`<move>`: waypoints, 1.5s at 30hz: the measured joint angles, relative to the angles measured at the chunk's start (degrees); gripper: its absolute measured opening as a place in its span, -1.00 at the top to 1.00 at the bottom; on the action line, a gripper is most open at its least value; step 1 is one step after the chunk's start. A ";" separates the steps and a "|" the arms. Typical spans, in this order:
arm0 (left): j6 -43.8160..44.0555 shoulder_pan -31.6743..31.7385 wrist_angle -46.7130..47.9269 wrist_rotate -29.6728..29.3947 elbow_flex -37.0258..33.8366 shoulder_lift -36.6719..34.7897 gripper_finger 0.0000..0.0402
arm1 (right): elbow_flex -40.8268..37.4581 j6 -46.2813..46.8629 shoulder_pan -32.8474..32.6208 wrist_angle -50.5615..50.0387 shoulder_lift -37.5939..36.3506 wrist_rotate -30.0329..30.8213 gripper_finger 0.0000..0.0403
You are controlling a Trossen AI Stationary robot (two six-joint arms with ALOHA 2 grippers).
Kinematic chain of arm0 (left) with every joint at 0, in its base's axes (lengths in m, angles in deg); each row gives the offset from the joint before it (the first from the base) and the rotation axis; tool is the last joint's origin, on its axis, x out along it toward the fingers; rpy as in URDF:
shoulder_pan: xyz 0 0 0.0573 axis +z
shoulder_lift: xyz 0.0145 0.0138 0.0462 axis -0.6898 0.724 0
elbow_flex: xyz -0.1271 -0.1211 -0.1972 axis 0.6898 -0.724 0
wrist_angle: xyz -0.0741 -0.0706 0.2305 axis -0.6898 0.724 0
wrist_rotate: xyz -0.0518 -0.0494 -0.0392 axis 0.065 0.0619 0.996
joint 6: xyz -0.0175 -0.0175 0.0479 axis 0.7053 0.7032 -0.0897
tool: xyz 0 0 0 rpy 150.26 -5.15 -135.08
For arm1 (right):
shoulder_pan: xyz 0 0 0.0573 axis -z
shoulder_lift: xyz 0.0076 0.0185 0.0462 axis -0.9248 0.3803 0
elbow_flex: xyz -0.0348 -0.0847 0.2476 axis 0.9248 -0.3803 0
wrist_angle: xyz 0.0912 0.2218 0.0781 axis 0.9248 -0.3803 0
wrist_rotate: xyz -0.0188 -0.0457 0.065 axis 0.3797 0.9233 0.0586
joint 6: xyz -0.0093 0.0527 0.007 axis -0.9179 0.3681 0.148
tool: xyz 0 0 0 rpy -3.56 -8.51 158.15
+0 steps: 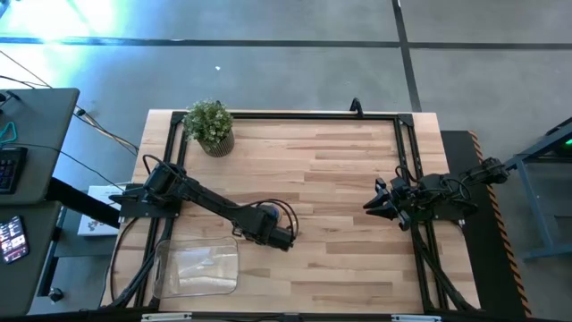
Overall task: Nest measuring cups in basket
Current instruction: Put the nested measuring cups into the transparent bin
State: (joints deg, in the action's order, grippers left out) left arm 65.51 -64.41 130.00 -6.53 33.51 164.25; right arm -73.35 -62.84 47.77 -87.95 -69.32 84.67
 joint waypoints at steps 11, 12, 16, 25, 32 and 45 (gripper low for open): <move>-1.38 0.00 0.72 -0.55 1.15 -0.03 0.32 | 0.00 0.00 -0.01 0.00 0.01 0.00 0.57; -1.38 0.00 0.72 -0.55 1.15 -0.03 0.32 | 0.00 0.00 -0.02 0.00 0.00 -0.02 0.57; -1.93 0.03 0.72 -0.12 1.15 -0.03 0.32 | 0.00 0.00 -0.01 0.00 0.00 -0.01 0.57; -5.39 2.54 1.02 5.08 0.91 -0.03 0.30 | 0.00 -0.01 -0.02 0.00 0.00 -0.02 0.57; -9.21 4.86 1.30 7.19 0.87 -0.03 0.05 | 0.00 0.00 -0.01 0.00 0.00 0.00 0.57; -11.89 6.60 0.89 3.05 0.85 -0.03 0.01 | 0.00 -0.01 -0.01 0.00 0.00 -0.01 0.57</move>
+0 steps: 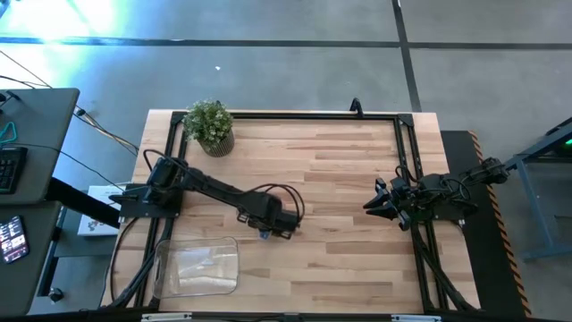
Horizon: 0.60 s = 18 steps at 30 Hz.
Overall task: Nest measuring cups in basket
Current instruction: Put the nested measuring cups into the transparent bin
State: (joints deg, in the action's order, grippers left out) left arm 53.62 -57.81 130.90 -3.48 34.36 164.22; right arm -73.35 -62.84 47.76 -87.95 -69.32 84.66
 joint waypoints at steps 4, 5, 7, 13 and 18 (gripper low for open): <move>-0.44 0.06 -0.01 -0.01 0.00 0.00 0.05 | 0.00 -0.01 -0.01 0.00 0.00 -0.01 0.57; -0.44 0.04 -0.02 -0.03 -0.02 0.00 0.09 | 0.00 0.01 0.00 0.00 0.01 0.00 0.57; -0.50 0.04 -0.11 -0.05 -0.02 0.00 0.20 | 0.00 0.01 0.01 0.00 0.00 -0.01 0.57; -0.63 -0.20 -0.61 -1.60 -0.02 0.00 0.26 | -0.01 0.00 -0.01 0.00 0.01 0.00 0.57; -0.61 -0.48 -0.63 -1.79 -0.02 0.00 0.26 | 0.00 0.01 -0.01 0.00 0.00 0.01 0.57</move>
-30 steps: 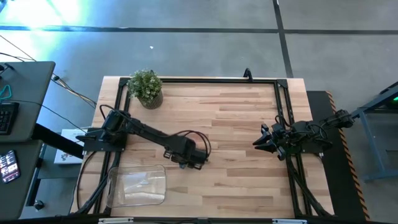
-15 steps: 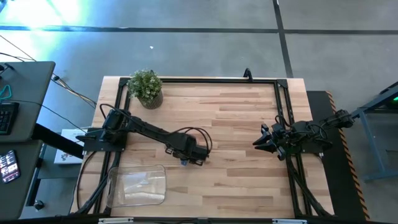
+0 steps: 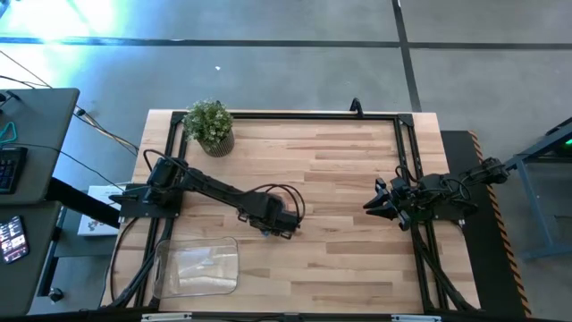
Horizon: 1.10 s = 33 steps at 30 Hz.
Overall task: Nest measuring cups in basket
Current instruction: Put the nested measuring cups into the transparent bin
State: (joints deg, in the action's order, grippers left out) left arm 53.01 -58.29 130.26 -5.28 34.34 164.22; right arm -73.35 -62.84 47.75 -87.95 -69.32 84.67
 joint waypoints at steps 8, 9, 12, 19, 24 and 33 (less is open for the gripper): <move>-0.28 -2.07 -0.23 -0.66 0.00 0.00 0.27 | 0.00 0.00 0.02 0.00 0.00 -0.02 0.57; -0.28 -2.17 -0.24 -0.59 0.00 0.00 0.27 | -0.01 0.00 0.02 0.00 0.00 -0.02 0.57; -0.38 -2.34 -0.24 -0.58 0.00 0.00 0.27 | 0.00 -0.01 0.01 0.00 0.00 -0.02 0.57; -0.74 -2.28 -0.28 -1.05 0.00 0.00 0.27 | 0.00 -0.02 0.02 0.00 0.00 0.00 0.57; -0.76 -2.51 -0.30 -1.17 0.32 0.06 0.27 | -0.01 0.00 0.01 0.00 0.00 0.00 0.57; -0.44 -3.87 0.25 -2.15 1.40 0.07 0.28 | 0.00 0.00 0.00 0.00 0.00 -0.01 0.57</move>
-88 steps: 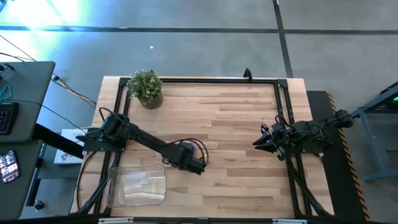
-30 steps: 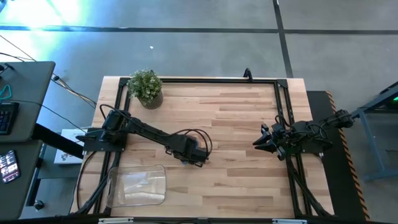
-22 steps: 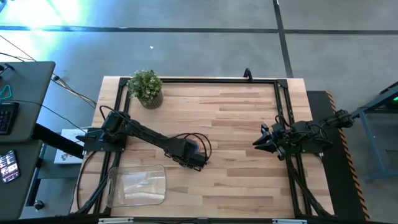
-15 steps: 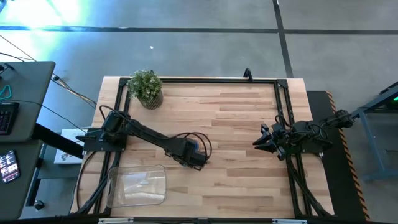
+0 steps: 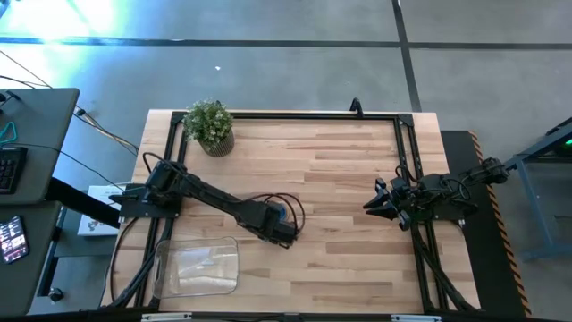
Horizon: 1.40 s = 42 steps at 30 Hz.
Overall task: Nest measuring cups in basket
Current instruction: Put the nested measuring cups into the transparent bin
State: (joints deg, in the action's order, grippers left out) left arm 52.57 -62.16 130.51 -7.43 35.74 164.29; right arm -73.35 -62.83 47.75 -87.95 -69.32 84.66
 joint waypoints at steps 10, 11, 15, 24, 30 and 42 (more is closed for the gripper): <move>0.05 -0.29 0.01 0.58 0.00 0.00 0.28 | 0.00 0.00 0.02 0.00 0.00 0.00 0.57; 0.07 -0.27 -0.01 0.93 0.00 0.00 0.28 | 0.00 -0.01 0.02 0.00 0.00 -0.01 0.57; 0.21 -0.28 -0.13 1.01 0.00 0.00 0.28 | 0.00 0.00 0.01 0.00 0.01 0.00 0.57; 1.73 -1.26 0.07 -0.91 0.11 -1.47 0.29 | 0.00 0.00 0.01 0.00 0.01 0.00 0.57; 2.61 -2.19 0.21 -2.45 0.11 -1.55 0.29 | 0.00 0.00 0.01 0.00 0.02 -0.01 0.57; 3.21 -3.03 0.41 -3.74 0.10 -1.55 0.30 | -0.02 0.00 0.00 0.00 0.02 0.01 0.57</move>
State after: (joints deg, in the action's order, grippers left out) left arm 55.78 -65.19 130.92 -11.16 35.84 162.74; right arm -73.37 -62.83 47.75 -87.95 -69.30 84.67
